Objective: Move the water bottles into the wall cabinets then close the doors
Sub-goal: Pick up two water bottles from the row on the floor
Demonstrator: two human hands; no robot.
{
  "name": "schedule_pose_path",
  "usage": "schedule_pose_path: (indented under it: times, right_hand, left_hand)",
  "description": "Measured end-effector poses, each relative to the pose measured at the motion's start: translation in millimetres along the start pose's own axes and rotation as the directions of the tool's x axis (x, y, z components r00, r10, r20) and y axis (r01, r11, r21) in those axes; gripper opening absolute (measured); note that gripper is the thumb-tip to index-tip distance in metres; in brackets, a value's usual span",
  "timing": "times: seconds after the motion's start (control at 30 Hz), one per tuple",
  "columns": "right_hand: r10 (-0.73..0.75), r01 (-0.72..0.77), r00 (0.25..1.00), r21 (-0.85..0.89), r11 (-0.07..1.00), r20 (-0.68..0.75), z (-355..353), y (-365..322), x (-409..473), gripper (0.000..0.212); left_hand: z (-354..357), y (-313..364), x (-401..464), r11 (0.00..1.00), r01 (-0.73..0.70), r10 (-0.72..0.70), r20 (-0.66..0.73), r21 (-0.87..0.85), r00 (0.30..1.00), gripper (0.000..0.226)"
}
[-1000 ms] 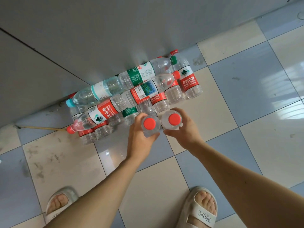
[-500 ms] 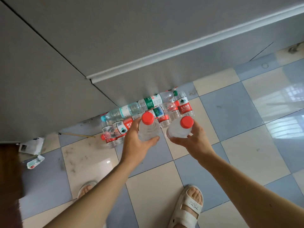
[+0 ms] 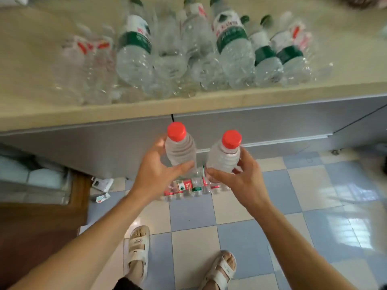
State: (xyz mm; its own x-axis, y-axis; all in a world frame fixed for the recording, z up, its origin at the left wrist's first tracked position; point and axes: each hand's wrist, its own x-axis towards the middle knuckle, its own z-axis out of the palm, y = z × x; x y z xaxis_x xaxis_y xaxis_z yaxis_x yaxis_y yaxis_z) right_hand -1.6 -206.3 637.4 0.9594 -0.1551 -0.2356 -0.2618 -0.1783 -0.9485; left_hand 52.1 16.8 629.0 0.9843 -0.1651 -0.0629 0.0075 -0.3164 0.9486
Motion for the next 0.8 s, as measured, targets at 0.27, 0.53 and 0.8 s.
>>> schedule_pose_path:
  times: [0.27, 0.53, 0.8]
  right_hand:
    - [-0.208, 0.203, 0.971, 0.048, 0.978, 0.117, 44, -199, -13, 0.051]
    - [-0.443, 0.434, 0.896, 0.174, 0.884, 0.012, 125, -397, 5, 0.054]
    - [-0.59, 0.59, 0.802, 0.286, 0.755, -0.096, 157, -552, 4, 0.052]
  left_hand:
    - [-149, 160, -2, 0.981, -0.165, 0.152, -0.125, -0.098, 0.98, 0.059]
    - [-312, 282, 29, 0.903, -0.43, 0.403, -0.298, -0.025, 0.865, 0.047]
    - [-422, 409, 53, 0.793, -0.604, 0.589, -0.356, 0.079, 0.726, 0.056]
